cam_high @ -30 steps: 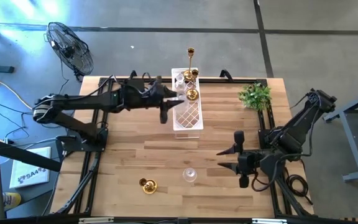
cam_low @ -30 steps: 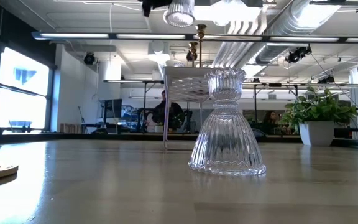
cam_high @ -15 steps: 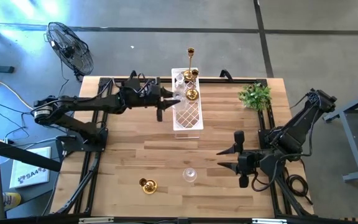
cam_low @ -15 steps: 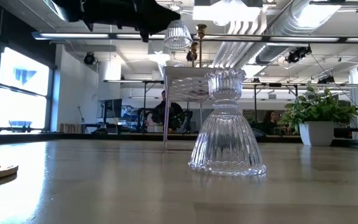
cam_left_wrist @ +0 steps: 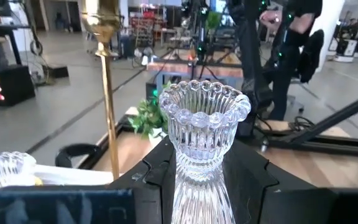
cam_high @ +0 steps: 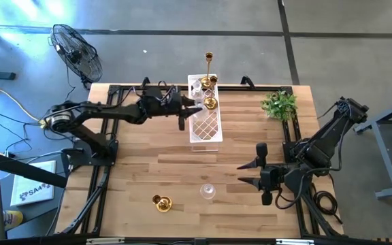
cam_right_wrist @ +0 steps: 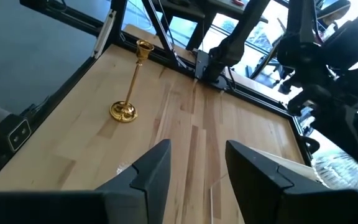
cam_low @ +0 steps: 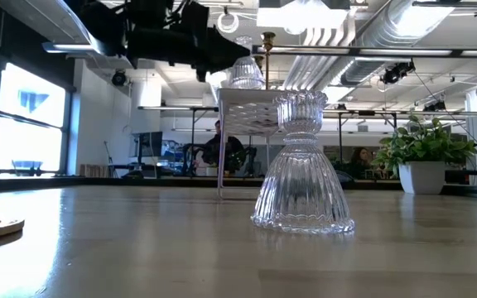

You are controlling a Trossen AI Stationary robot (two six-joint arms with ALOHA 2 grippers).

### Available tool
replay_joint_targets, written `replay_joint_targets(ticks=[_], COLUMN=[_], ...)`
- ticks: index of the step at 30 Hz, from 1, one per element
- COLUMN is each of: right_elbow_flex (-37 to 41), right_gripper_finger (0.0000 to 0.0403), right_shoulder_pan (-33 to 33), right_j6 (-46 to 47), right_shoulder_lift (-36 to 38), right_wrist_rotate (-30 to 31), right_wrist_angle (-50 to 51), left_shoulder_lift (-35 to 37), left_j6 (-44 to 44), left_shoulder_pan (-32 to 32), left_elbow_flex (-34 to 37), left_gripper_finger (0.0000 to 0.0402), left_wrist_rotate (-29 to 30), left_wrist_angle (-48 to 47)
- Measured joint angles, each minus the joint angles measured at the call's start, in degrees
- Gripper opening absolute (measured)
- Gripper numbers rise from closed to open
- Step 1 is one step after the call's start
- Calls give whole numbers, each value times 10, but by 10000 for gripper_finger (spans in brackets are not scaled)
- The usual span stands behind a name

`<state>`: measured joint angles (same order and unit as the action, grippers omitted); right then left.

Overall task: Pick & Place candle stick holders
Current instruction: Put the top transparent candle holder on the shelf aligned with the other transparent candle holder

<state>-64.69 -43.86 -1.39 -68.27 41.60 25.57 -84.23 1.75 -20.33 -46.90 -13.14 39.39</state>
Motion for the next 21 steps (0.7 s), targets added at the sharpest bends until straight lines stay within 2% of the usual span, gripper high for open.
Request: replay_joint_targets(ticks=[8, 21], right_elbow_flex=[0, 0], right_gripper_finger=[149, 149], right_shoulder_pan=[0, 0], right_j6=[1, 14], right_shoulder_lift=[0, 0], right_wrist_rotate=[-2, -2], right_wrist_angle=[3, 16], left_shoulder_lift=[-21, -36], left_j6=[-22, -10], left_shoulder_pan=[-5, -25], left_elbow_flex=[-1, 0], left_gripper_finger=[98, 98], left_wrist_rotate=[5, -25], left_wrist_angle=[6, -6])
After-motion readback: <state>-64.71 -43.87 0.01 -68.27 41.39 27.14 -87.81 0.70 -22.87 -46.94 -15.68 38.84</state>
